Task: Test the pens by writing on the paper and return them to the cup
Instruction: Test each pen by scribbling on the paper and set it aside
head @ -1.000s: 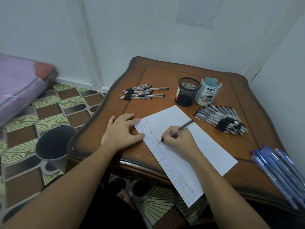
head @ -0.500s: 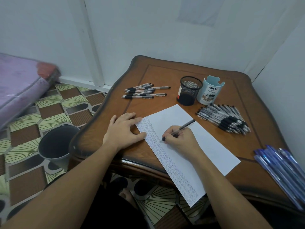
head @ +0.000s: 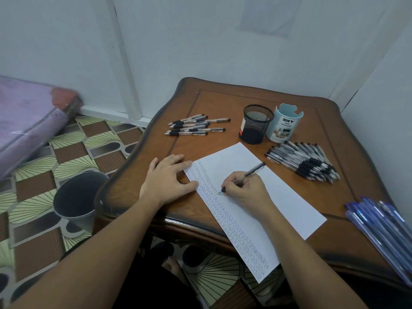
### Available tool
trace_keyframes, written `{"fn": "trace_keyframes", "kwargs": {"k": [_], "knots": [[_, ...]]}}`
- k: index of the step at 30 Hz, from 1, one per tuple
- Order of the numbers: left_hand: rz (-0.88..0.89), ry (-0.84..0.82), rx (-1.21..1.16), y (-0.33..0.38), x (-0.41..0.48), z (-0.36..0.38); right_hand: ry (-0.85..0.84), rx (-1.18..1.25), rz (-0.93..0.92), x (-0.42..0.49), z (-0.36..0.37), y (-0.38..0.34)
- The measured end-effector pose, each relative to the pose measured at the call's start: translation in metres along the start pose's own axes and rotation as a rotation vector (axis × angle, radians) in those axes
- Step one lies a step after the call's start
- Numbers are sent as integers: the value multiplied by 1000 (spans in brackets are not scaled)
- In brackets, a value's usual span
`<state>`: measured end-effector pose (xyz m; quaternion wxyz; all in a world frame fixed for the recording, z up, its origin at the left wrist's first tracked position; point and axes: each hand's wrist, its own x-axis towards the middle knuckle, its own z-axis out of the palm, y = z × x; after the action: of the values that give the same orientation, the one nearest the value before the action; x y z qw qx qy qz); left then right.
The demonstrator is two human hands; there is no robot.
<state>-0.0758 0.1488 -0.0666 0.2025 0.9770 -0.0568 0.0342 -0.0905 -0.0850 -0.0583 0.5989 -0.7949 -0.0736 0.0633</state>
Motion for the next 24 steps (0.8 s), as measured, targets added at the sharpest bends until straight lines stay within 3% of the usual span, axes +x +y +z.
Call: {"fn": "trace_keyframes", "kwargs": {"k": [24], "knots": [[1,-5,0,0,0,0,6,-61,4,-1,-1,-1]]}}
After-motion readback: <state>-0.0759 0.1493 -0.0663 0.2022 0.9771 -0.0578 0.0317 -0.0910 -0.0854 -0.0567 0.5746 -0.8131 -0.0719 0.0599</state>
